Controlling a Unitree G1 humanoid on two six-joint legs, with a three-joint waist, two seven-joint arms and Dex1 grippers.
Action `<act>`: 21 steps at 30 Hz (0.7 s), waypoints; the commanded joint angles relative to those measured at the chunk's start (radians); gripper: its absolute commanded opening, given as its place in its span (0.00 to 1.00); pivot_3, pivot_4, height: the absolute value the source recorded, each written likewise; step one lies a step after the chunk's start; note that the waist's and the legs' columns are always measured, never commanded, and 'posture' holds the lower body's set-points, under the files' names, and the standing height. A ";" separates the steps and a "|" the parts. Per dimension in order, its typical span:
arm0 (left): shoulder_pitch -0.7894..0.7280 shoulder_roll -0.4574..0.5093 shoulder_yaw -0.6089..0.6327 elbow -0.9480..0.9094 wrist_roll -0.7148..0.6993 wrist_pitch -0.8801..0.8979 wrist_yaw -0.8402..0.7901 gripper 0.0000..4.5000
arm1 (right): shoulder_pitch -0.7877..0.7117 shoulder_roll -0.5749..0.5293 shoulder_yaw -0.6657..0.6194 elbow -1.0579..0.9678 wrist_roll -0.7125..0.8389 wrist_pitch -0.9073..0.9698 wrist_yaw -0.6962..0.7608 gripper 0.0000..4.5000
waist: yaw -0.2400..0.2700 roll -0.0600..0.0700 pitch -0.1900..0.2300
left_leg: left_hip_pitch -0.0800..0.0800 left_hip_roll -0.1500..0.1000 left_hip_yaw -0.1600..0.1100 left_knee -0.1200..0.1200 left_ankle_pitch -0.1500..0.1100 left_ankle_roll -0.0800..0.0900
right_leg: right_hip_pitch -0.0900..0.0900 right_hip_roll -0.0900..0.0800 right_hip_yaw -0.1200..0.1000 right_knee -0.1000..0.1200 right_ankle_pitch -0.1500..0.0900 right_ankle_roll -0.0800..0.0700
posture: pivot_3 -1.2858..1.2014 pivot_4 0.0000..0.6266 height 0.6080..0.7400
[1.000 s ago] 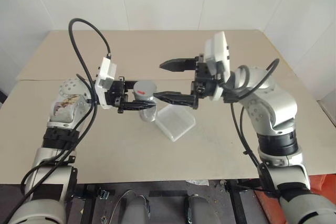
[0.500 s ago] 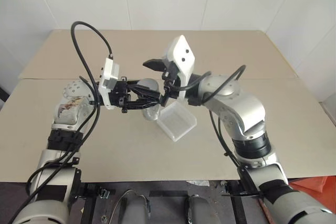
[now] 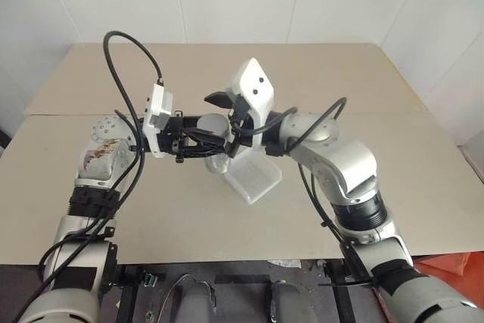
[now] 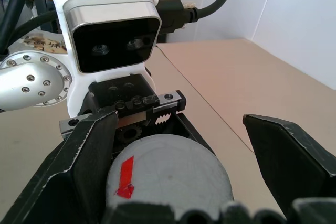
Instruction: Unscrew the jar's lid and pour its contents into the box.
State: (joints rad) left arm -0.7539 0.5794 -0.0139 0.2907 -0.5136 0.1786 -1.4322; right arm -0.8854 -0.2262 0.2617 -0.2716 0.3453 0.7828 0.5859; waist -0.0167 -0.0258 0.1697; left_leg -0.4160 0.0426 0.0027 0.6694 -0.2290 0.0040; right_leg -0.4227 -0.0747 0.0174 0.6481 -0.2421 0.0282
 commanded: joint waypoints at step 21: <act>0.039 0.075 0.067 -0.073 -0.039 0.025 -0.045 0.54 | 0.047 -0.143 -0.142 0.007 0.043 -0.041 0.012 0.99 | 0.000 0.000 0.000 | 0.000 0.000 0.000 0.000 0.000 0.000 | 0.000 0.000 0.000 0.000 0.000 0.000 | 0.52 0.24 1.00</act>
State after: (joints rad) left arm -0.7268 0.6240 0.0070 0.2686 -0.5151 0.2029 -1.4329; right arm -0.8417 -0.3211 0.2479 -0.2866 0.4182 0.7682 0.6269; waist -0.0171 -0.0259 0.1697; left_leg -0.4160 0.0427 0.0027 0.6694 -0.2290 0.0040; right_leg -0.4227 -0.0747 0.0175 0.6477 -0.2421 0.0282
